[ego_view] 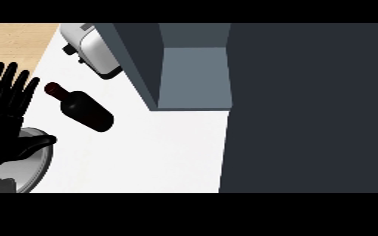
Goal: Pick up the wine, place it into the cabinet and close the cabinet
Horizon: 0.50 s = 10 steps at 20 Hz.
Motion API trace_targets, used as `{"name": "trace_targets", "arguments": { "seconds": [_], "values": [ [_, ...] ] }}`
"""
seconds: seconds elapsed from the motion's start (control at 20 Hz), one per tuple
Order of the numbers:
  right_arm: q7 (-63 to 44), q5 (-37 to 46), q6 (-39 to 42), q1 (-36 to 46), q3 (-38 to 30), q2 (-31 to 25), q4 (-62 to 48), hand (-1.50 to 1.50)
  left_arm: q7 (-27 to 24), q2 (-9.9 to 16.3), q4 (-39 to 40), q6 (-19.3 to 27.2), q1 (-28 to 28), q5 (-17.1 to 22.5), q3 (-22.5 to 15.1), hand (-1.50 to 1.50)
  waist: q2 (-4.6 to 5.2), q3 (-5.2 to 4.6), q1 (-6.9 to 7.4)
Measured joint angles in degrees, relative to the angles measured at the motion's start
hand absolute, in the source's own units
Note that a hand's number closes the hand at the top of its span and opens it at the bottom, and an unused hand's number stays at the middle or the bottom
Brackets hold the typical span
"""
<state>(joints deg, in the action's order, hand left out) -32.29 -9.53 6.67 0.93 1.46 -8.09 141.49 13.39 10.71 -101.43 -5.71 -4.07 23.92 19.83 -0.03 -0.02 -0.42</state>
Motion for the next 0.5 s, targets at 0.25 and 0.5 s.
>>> {"name": "trace_targets", "arguments": {
  "seconds": [0.25,0.5],
  "values": [
    [-1.62,0.46,-1.42,1.99,1.72,1.21,-0.07,-1.5,-7.63,-2.14,4.62,-0.62,1.38,-3.95,-0.75,-1.5,-0.01,0.0,0.07],
    [-2.5,0.71,-1.51,2.4,1.34,1.14,0.16,-1.5,-12.6,-0.67,11.68,-2.82,0.45,-4.19,1.18,-1.5,-0.01,-0.01,-0.01]
  ]
}}
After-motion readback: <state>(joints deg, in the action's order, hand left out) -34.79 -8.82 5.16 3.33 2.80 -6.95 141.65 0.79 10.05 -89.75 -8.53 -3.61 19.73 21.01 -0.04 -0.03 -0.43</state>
